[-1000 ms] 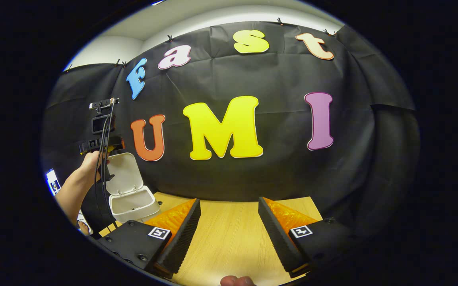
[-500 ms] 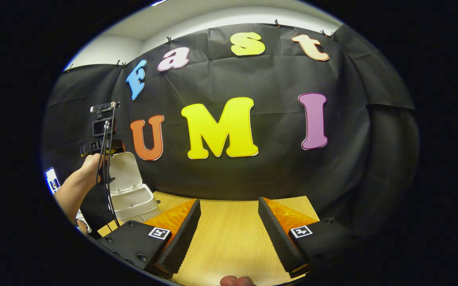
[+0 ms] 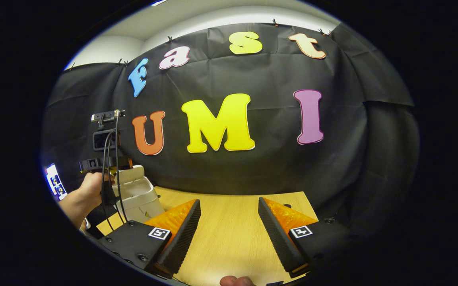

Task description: Press the lid of the desktop garbage bin to open it, pick up the crumpled paper on the desktop and throw it into the bin, then pick up the pop can on the desktop and drop it into the bin, and finally close the garbage bin lid.

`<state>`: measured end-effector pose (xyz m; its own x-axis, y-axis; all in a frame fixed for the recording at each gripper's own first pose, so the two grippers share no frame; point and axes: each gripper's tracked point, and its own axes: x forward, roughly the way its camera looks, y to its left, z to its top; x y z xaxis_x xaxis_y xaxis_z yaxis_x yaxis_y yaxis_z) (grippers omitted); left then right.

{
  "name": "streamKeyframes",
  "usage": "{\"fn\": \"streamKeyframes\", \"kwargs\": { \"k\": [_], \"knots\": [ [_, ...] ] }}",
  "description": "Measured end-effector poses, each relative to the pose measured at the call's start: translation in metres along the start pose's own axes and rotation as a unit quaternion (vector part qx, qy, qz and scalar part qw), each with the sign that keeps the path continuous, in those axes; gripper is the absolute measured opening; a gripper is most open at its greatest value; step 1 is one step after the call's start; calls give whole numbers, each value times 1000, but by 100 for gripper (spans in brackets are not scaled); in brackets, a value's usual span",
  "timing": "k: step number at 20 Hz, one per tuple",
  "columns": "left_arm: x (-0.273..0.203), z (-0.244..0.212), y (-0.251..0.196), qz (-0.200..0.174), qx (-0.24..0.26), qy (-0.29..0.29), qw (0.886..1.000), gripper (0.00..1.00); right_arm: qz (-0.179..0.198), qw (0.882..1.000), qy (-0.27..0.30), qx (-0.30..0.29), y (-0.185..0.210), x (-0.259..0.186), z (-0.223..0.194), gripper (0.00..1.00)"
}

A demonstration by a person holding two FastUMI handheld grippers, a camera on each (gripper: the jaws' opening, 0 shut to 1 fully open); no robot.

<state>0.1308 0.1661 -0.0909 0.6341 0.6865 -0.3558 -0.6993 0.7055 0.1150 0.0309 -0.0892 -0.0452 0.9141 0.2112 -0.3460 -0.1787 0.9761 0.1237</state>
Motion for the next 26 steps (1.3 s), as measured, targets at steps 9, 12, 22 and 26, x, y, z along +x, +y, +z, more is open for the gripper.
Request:
{"fn": "streamKeyframes", "kwargs": {
  "k": [9, 12, 22, 26],
  "knots": [
    [9, -60, -9, -6, -6, 9, 1000, 94, -7, 1000, 17, -8, -6, 2, -14, 93],
    [9, -63, -12, -16, -3, -13, 1000, 94, -8, 1000, 26, 10, -4, 5, -21, 93],
    [5, -61, -16, -62, 9, -52, 997, 88, -11, 1000, 22, 14, 2, 9, -25, 93],
    [-16, -36, -22, -127, -7, -96, 987, 83, -28, 1000, -1, 0, 1, 7, -16, 93]
  ]
}}
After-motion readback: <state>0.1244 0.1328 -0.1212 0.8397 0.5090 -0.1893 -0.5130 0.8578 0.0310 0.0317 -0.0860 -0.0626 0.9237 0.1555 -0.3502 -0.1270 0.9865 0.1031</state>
